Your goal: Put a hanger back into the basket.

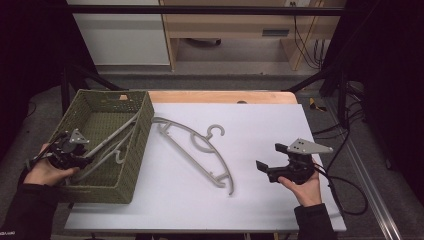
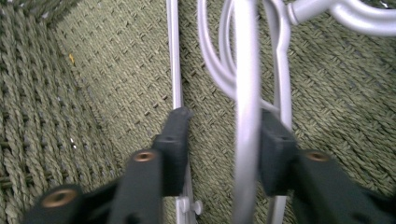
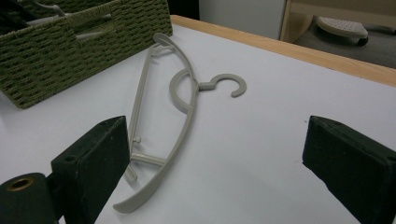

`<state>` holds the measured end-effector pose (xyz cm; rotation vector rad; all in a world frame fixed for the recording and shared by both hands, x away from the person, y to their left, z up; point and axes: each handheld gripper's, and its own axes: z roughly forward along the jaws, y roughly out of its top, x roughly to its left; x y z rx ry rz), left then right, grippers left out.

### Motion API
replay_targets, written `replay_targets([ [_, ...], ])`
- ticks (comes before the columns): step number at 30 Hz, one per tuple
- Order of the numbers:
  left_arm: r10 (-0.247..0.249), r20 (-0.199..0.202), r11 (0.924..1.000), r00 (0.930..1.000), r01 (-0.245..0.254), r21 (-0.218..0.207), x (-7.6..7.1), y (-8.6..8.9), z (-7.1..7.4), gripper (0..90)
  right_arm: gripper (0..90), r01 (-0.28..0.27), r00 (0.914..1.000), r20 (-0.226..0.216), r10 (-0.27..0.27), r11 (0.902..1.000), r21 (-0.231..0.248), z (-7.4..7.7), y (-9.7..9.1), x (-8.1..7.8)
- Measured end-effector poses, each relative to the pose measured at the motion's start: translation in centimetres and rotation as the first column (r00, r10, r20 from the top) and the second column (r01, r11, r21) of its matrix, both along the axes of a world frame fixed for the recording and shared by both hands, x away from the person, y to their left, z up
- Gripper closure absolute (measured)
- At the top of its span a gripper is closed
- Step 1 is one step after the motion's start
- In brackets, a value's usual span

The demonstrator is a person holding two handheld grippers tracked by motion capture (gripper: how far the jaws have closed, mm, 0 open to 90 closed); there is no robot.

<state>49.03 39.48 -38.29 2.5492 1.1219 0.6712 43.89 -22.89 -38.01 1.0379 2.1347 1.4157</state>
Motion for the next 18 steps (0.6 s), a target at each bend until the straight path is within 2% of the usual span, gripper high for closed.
replay_targets([
  [3, 0.005, 0.015, 0.9995, 0.9999, -0.004, -0.03, -0.2, 0.1, 0.3, 49.2, 7.7, -0.002, 1.0, -0.001, 0.002, 1.0, 0.001, 0.0, 0.0, 0.0],
  [5, 0.014, 0.039, 0.996, 0.9991, -0.01, -0.089, -0.4, 0.3, 0.6, 40.8, 7.7, -0.007, 1.0, -0.005, 0.007, 1.0, 0.001, 0.0, 0.1, 0.0],
  [7, 0.021, 0.071, 0.9901, 0.9972, -0.011, -0.14, -0.6, 0.3, 1.1, 38.0, 7.8, -0.006, 1.0, -0.003, 0.006, 1.0, -0.004, 0.0, 0.0, 0.0],
  [9, 0.022, 0.123, 0.9813, 0.9922, 0.002, -0.192, -0.9, 0.2, 1.7, 33.1, 7.8, -0.008, 1.0, 0.003, 0.008, 1.0, -0.002, 0.0, 0.0, 0.0],
  [10, 0.019, 0.131, 0.9777, 0.9911, 0.009, -0.21, -1.0, 0.2, 2.0, 31.2, 7.8, -0.008, 1.0, 0.002, 0.008, 1.0, 0.006, 0.0, 0.1, 0.0],
  [12, 0.02, 0.164, 0.9668, 0.9863, 0.023, -0.255, -1.4, 0.0, 2.7, 27.7, 8.0, -0.007, 1.0, -0.001, 0.007, 0.9999, 0.014, 0.1, 0.1, 0.0],
  [15, 0.036, 0.21, 0.9339, 0.977, 0.042, -0.355, -2.2, -0.7, 3.5, 23.4, 8.0, -0.01, 0.9999, 0.007, 0.01, 0.9996, 0.026, 0.2, 0.1, -0.1],
  [18, 0.04, 0.266, 0.9045, 0.9631, 0.078, -0.419, -3.4, -1.8, 4.0, 18.1, 8.0, -0.002, 0.9999, 0.01, 0.002, 0.9989, 0.048, 0.3, 0.1, 0.0],
])
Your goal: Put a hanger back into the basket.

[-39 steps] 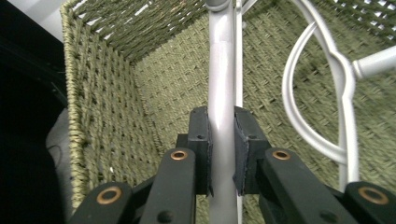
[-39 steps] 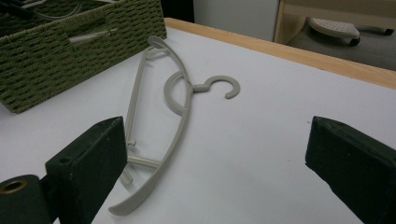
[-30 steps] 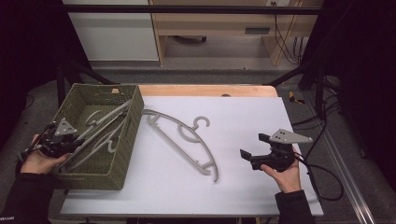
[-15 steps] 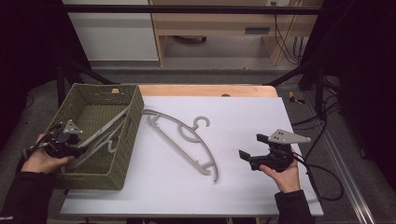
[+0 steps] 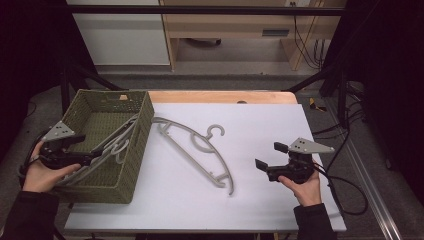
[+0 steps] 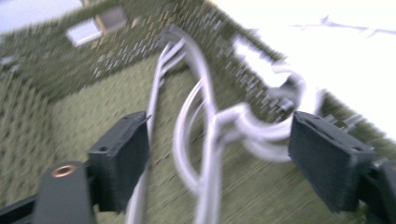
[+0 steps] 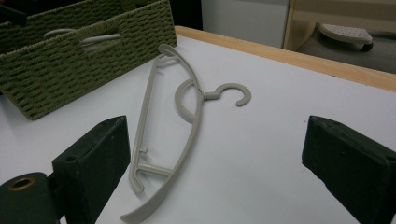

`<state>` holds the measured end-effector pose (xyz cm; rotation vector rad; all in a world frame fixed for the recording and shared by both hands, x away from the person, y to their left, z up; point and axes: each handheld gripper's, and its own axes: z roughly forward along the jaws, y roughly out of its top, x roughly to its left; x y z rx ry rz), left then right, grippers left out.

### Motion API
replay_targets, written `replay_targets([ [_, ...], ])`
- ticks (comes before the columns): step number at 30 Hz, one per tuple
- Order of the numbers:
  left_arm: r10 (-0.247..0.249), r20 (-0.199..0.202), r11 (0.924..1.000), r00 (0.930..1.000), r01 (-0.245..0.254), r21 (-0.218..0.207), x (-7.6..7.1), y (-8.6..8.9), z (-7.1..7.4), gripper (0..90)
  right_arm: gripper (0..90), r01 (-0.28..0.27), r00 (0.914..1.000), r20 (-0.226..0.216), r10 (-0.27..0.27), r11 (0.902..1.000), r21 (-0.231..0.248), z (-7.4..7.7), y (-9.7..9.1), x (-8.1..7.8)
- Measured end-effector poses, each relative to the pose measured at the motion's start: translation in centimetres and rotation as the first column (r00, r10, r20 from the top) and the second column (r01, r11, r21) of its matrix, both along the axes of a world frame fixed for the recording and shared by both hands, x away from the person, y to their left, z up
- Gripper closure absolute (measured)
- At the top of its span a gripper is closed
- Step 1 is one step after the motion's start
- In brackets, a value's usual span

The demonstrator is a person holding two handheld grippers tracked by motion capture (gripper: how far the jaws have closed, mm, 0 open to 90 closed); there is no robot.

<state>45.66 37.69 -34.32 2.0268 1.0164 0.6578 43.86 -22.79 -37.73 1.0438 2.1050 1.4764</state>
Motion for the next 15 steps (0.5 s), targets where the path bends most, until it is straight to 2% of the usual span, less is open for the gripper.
replay_targets([
  [4, -0.035, 0.059, 0.9961, 0.9976, 0.04, -0.079, -1.4, -1.6, 0.5, 14.2, 9.5, 0.0, 1.0, -0.003, 0.0, 1.0, 0.007, 0.0, 0.3, 0.1],
  [7, -0.058, 0.086, 0.9882, 0.9946, 0.07, -0.136, -2.2, -3.2, 0.7, 11.8, 10.4, -0.013, 0.9998, -0.014, 0.013, 0.9997, 0.019, 0.0, 0.8, 0.4],
  [9, -0.069, 0.098, 0.9849, 0.9928, 0.083, -0.152, -2.6, -4.2, 0.6, 11.2, 10.5, -0.024, 0.9995, -0.02, 0.024, 0.9997, 0.011, -0.1, 1.1, 0.6],
  [12, -0.097, 0.122, 0.9745, 0.9877, 0.12, -0.19, -3.3, -6.1, 0.3, 10.6, 10.5, -0.027, 0.9993, -0.025, 0.027, 0.9996, -0.005, -0.2, 1.9, 0.9],
  [14, -0.113, 0.127, 0.9701, 0.9854, 0.137, -0.201, -3.6, -7.1, 0.0, 9.9, 10.3, -0.034, 0.9989, -0.033, 0.033, 0.9994, -0.012, -0.3, 2.5, 1.1],
  [15, -0.116, 0.127, 0.9704, 0.9851, 0.14, -0.197, -3.7, -7.4, -0.1, 9.5, 10.2, -0.032, 0.9987, -0.039, 0.032, 0.9994, -0.012, -0.4, 3.0, 1.3],
])
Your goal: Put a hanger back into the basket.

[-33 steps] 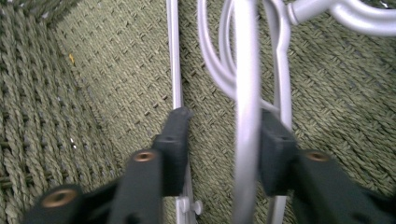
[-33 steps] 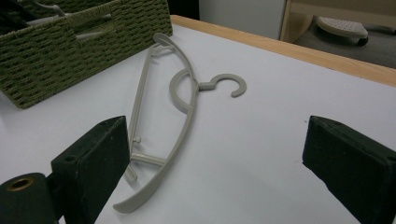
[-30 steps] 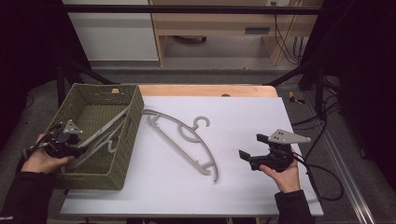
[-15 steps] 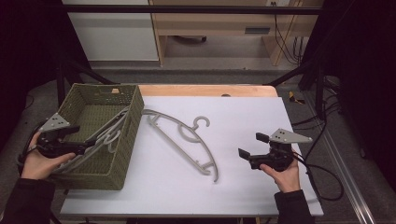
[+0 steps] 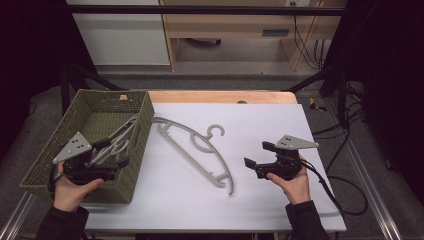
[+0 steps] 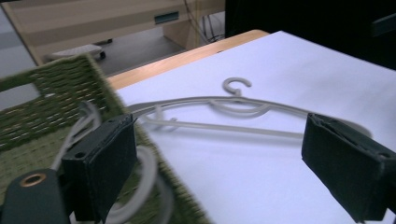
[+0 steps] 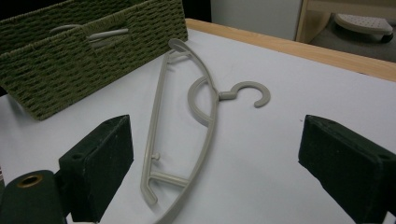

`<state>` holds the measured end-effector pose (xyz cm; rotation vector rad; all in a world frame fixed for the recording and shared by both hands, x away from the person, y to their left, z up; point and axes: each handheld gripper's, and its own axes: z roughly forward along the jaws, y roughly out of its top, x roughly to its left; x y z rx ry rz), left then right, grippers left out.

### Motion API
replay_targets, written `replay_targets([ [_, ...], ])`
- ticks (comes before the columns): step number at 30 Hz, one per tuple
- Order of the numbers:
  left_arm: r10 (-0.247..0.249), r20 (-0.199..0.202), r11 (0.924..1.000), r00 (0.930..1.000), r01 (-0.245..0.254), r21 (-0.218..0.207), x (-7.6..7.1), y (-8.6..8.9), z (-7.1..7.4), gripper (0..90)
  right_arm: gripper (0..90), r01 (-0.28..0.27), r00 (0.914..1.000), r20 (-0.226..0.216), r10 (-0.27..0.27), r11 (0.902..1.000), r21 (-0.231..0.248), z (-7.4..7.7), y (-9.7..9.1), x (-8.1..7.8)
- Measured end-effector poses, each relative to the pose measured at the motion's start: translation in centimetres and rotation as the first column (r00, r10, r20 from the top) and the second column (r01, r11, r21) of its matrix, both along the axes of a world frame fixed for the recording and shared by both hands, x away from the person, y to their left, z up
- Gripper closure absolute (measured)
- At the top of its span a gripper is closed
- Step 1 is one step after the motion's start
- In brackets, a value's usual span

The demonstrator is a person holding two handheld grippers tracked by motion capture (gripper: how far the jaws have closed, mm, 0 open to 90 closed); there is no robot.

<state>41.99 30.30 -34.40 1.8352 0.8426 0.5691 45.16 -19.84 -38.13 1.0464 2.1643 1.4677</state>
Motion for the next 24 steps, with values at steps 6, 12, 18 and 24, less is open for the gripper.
replay_targets([
  [6, -0.009, 0.007, 0.9999, 0.9999, 0.009, -0.007, -0.4, -1.5, -0.9, 9.3, 12.3, -0.007, 0.9994, -0.034, 0.005, 0.9988, -0.048, -1.2, 2.2, 1.0],
  [12, -0.015, 0.004, 0.9999, 0.9999, 0.015, 0.0, -0.4, -1.8, -1.3, 9.0, 19.2, -0.007, 0.9941, -0.109, -0.004, 0.9952, -0.098, -3.3, 3.9, 1.7],
  [18, -0.009, 0.009, 0.9999, 0.9999, 0.009, -0.004, -0.5, -1.5, -1.1, 8.6, 25.2, -0.01, 0.9838, -0.179, -0.013, 0.9918, -0.127, -5.2, 5.2, 2.7],
  [24, -0.001, 0.011, 1.0, 0.9999, 0.001, -0.003, -0.5, -1.4, -1.0, 8.4, 31.1, -0.005, 0.9778, -0.207, -0.036, 0.9812, -0.193, -6.7, 5.9, 3.3],
])
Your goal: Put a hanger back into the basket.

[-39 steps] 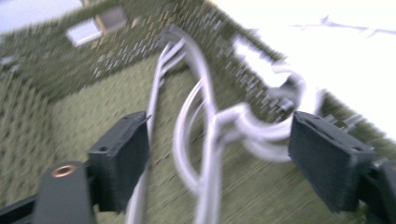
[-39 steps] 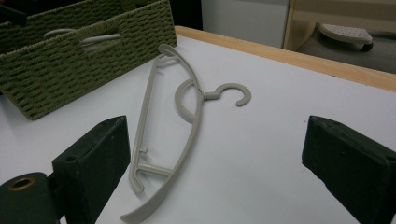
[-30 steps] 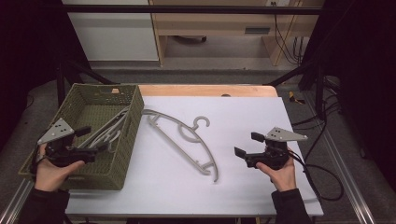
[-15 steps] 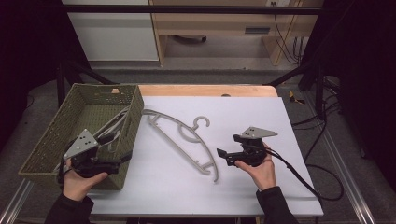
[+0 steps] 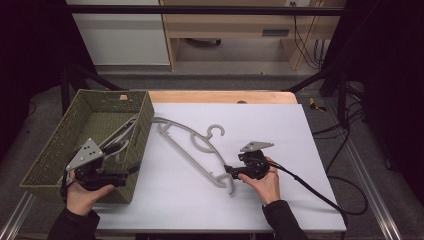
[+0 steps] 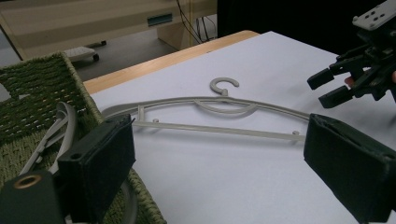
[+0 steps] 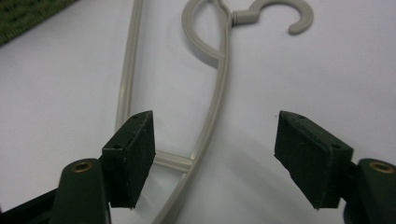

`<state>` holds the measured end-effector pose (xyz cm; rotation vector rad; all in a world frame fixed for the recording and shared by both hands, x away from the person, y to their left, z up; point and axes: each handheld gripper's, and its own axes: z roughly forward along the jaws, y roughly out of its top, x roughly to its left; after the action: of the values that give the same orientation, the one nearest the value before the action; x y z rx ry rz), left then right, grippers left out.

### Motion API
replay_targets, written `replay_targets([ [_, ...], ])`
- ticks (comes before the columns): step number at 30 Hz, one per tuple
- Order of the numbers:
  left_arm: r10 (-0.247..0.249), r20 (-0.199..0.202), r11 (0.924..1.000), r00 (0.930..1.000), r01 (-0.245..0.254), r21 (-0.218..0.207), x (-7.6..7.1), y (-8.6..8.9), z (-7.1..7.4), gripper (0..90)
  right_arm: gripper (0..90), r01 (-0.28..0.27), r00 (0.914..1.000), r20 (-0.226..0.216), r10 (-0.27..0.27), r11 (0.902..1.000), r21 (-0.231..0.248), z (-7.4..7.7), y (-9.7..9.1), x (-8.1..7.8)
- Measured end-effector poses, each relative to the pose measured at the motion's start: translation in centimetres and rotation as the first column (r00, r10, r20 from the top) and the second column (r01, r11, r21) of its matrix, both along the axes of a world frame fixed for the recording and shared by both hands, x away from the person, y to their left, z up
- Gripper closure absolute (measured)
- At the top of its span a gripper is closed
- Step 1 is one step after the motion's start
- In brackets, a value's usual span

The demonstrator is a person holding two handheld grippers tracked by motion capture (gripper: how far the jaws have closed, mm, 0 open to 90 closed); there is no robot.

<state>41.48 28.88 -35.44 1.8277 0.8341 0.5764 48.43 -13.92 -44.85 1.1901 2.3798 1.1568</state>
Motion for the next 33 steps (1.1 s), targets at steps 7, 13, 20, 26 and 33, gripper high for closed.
replay_targets([
  [7, 0.005, -0.003, 1.0, 1.0, -0.005, 0.0, 0.1, -0.1, 0.0, 8.5, 47.0, -0.036, 0.9991, -0.025, 0.034, 0.9965, -0.075, -1.5, 0.9, 0.3],
  [13, 0.008, -0.003, 1.0, 1.0, -0.008, 0.002, 0.1, -0.1, -0.1, 8.8, 65.2, -0.047, 0.9974, -0.058, 0.043, 0.9976, -0.052, -1.8, 1.5, 0.4],
  [20, 0.007, -0.003, 1.0, 1.0, -0.007, 0.004, 0.1, -0.2, 0.0, 9.3, 72.1, 0.008, 0.9954, -0.095, -0.013, 0.9987, -0.05, -2.2, 2.0, 1.0],
  [26, 0.006, -0.003, 1.0, 1.0, -0.006, 0.006, 0.1, -0.2, 0.0, 9.5, 76.1, 0.015, 0.9963, -0.083, -0.021, 0.9965, -0.082, -2.2, 2.4, 1.0],
  [33, 0.008, -0.003, 0.9999, 1.0, -0.008, 0.013, 0.0, 0.0, 0.0, 9.6, 80.8, 0.049, 0.9903, -0.12, -0.07, 0.985, -0.165, -1.5, 0.7, 0.9],
])
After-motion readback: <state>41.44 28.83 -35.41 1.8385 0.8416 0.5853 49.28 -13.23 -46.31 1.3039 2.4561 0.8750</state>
